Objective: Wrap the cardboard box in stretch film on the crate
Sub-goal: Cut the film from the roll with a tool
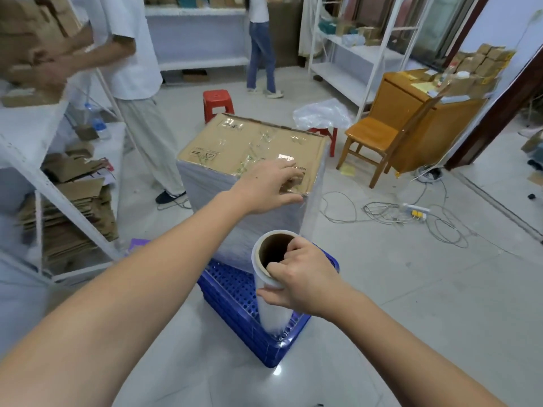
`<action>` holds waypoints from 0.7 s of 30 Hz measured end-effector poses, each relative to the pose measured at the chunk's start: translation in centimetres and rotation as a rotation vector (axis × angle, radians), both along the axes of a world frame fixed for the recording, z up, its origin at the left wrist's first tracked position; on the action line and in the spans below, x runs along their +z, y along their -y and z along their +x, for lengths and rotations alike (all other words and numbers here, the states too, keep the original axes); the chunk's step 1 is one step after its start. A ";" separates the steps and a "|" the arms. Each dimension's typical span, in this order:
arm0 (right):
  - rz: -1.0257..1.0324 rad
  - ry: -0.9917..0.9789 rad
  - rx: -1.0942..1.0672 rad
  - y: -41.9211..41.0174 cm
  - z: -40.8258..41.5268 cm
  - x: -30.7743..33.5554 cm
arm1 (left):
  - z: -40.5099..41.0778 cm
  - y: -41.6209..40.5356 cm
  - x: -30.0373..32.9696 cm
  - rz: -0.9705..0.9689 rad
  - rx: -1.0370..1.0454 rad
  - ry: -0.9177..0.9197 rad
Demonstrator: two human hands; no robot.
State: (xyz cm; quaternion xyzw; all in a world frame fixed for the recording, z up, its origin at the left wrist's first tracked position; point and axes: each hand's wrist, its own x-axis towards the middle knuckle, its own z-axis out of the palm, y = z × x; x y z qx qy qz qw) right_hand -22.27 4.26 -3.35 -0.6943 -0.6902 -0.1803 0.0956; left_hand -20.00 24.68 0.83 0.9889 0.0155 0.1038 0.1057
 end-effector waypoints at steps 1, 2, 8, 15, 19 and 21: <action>0.003 -0.013 0.020 -0.1 0.4 0.0 | -0.7 0.3 0.3 -0.024 0.035 0.003; 0.011 -0.037 0.039 -0.2 0.8 0.1 | -1.5 0.6 0.6 -0.056 0.078 0.005; 0.053 -0.115 0.174 0.6 2.7 0.2 | -6.6 5.4 1.7 -0.350 0.416 0.045; 0.151 -0.263 0.343 1.3 2.3 -1.3 | -11.2 10.8 -1.4 -0.598 0.693 -0.059; 0.217 -0.402 0.543 1.3 1.9 -1.1 | -12.6 12.0 -1.3 -0.549 0.813 0.032; 0.213 -0.464 0.594 1.4 2.2 -0.5 | -13.1 12.6 -1.1 -0.395 0.808 0.097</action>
